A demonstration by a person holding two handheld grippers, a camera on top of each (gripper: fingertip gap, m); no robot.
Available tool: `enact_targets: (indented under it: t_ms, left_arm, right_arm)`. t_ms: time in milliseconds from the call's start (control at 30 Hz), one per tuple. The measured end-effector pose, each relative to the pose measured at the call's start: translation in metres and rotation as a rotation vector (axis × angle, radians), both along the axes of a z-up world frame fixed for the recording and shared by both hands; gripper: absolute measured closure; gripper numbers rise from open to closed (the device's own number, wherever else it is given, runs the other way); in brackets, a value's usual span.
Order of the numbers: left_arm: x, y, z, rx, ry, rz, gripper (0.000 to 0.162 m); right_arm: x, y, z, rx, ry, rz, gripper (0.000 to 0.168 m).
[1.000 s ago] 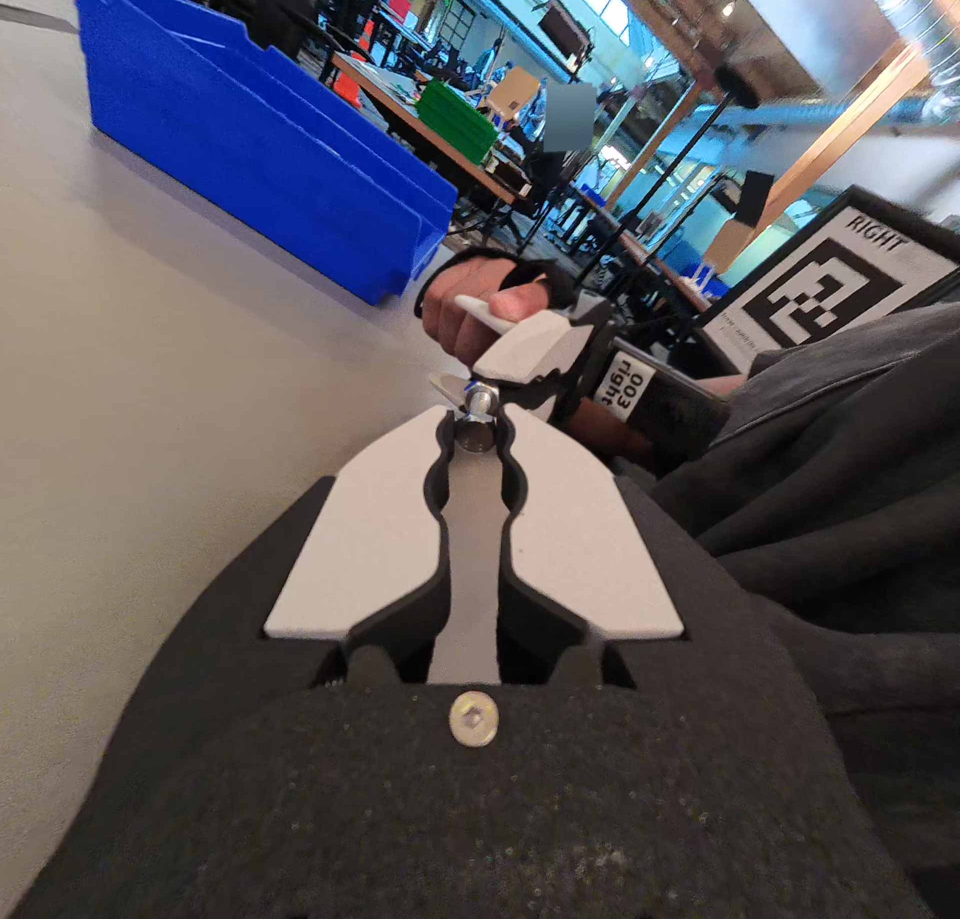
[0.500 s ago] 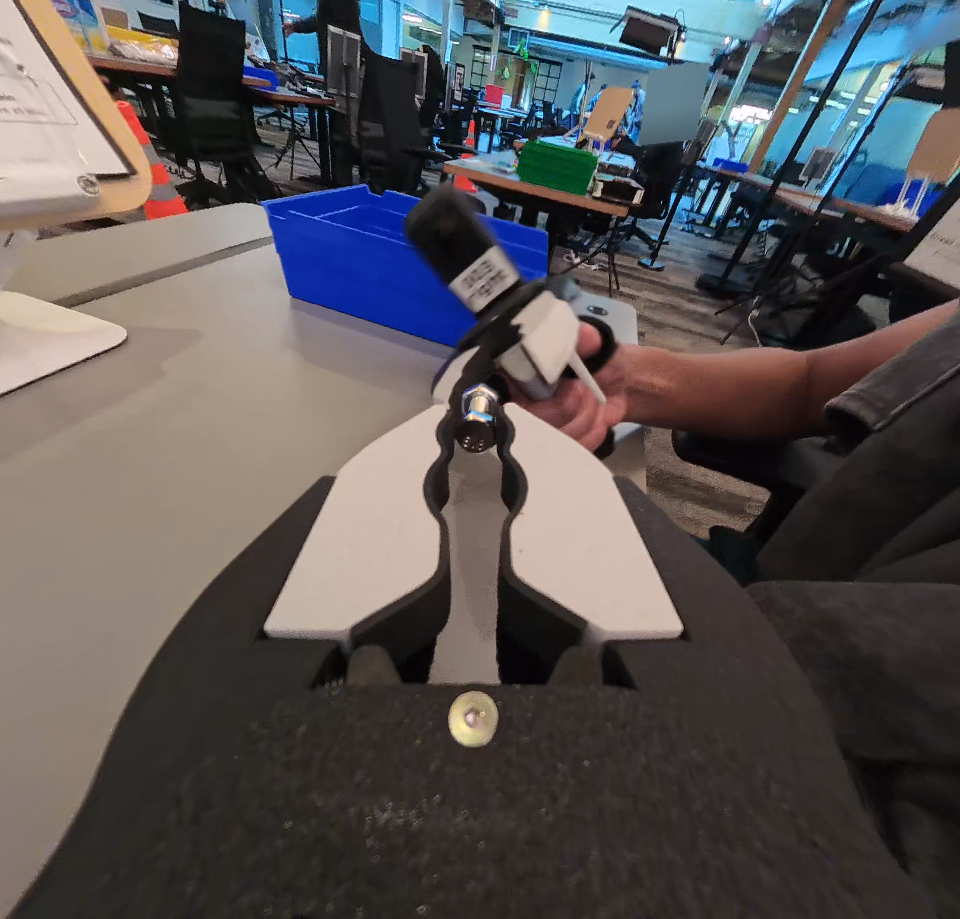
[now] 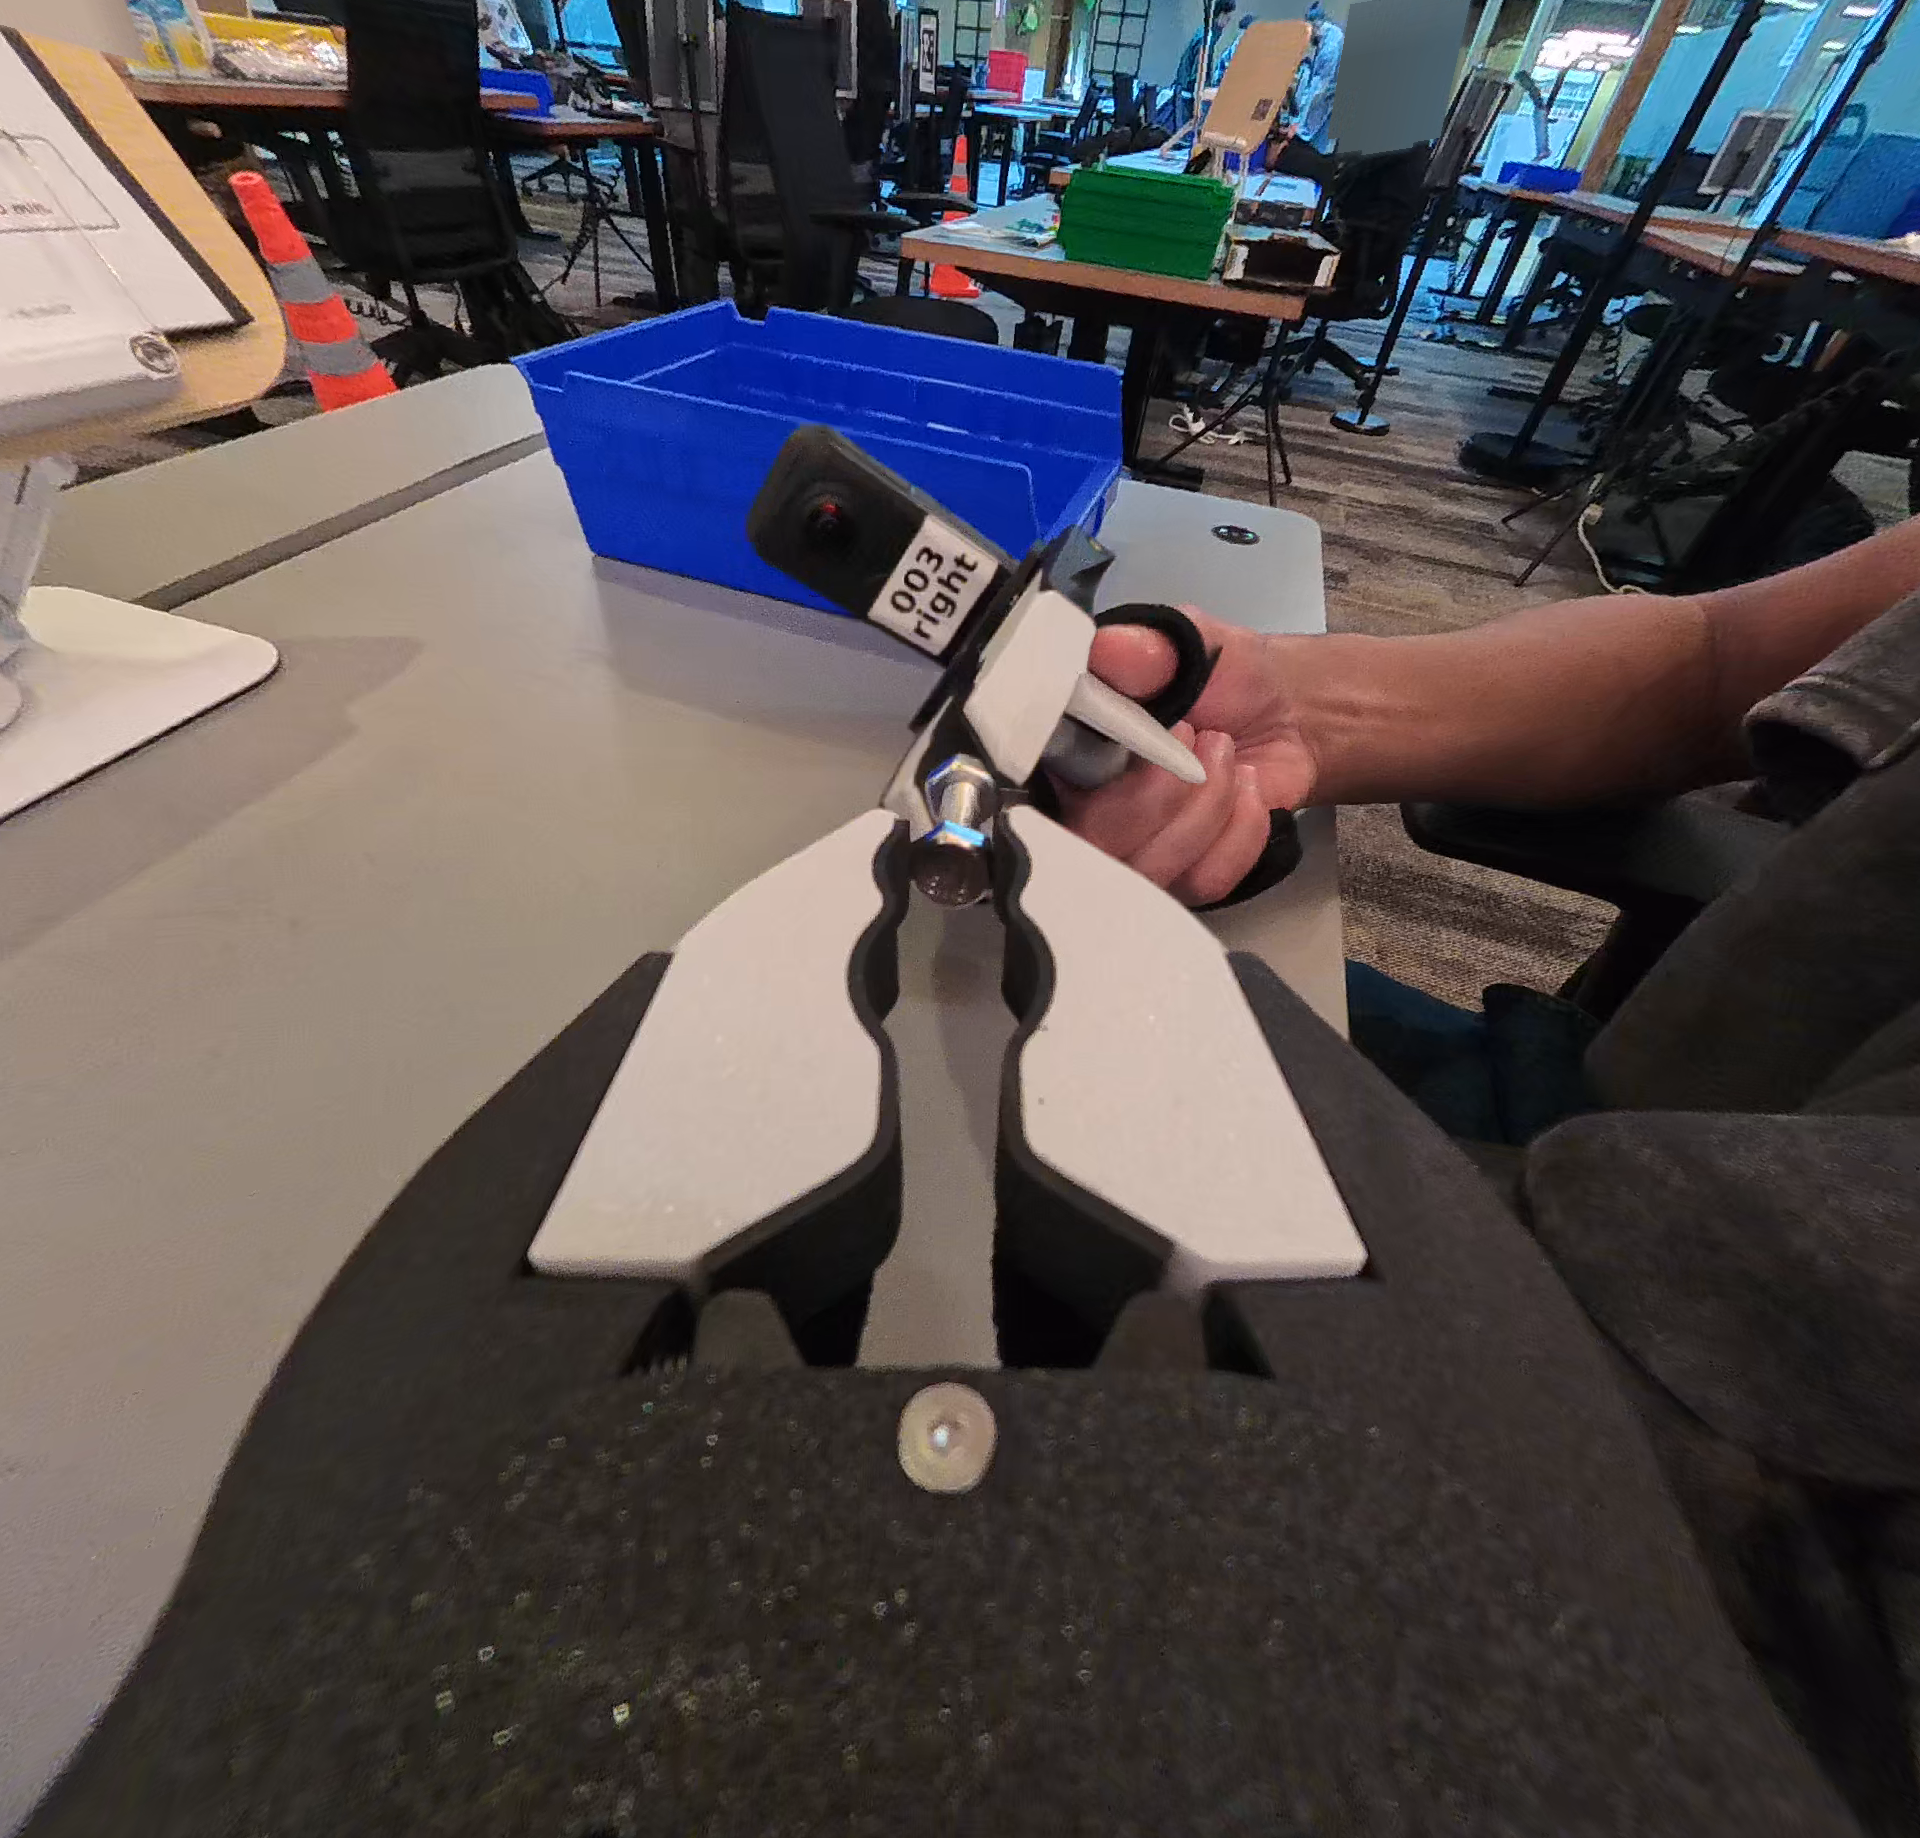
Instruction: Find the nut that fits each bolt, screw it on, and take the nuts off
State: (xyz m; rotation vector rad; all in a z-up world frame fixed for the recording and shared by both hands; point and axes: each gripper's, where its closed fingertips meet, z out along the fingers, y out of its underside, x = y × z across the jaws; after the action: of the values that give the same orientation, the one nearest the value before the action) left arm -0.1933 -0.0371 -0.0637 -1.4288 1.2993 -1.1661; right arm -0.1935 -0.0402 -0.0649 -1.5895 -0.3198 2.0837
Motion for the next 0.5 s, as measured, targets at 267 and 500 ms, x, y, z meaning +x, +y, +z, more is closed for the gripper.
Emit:
enact_targets:
  t_ms: [267, 500]
  left_arm:
    - [0.001, -0.011, 0.002, -0.279, -0.034, -0.126, 0.148]
    - [0.005, -0.028, 0.004, -0.581, -0.031, -0.272, 0.148]
  right_arm:
    - [0.001, -0.009, -0.003, 0.710, -0.421, -0.202, 0.154]
    - [0.009, -0.021, -0.001, 1.621, -0.892, -0.460, 0.154]
